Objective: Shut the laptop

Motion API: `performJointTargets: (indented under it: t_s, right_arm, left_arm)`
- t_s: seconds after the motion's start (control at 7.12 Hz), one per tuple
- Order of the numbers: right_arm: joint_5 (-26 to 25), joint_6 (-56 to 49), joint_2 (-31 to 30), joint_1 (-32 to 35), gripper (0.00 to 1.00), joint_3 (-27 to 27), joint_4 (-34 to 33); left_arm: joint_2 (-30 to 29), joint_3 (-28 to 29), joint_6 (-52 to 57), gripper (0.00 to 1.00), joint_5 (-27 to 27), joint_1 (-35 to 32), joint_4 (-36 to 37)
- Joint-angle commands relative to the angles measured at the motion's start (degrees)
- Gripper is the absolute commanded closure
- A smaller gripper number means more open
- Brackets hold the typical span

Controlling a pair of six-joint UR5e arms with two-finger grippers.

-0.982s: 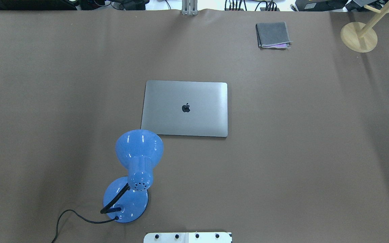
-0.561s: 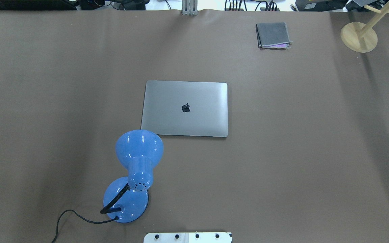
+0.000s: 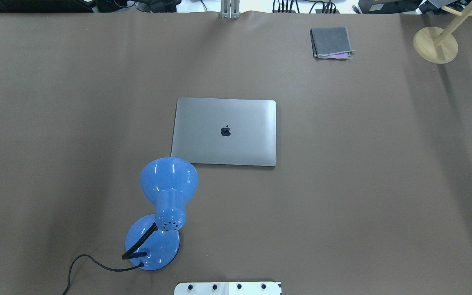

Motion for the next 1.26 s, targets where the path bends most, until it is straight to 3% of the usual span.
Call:
performJointTargets:
  t_s: [0.0, 1.12]
  right_arm:
    - [-0.08, -0.14, -0.04, 0.0, 0.0, 0.06, 0.07]
    - [0.1, -0.06, -0.22, -0.18, 0.0, 0.07, 1.31]
  left_arm:
    - [0.0, -0.18, 0.0, 0.02, 0.0, -0.01, 0.0]
    - [-0.09, -1.5, 0.18, 0.02, -0.53, 0.08, -0.09]
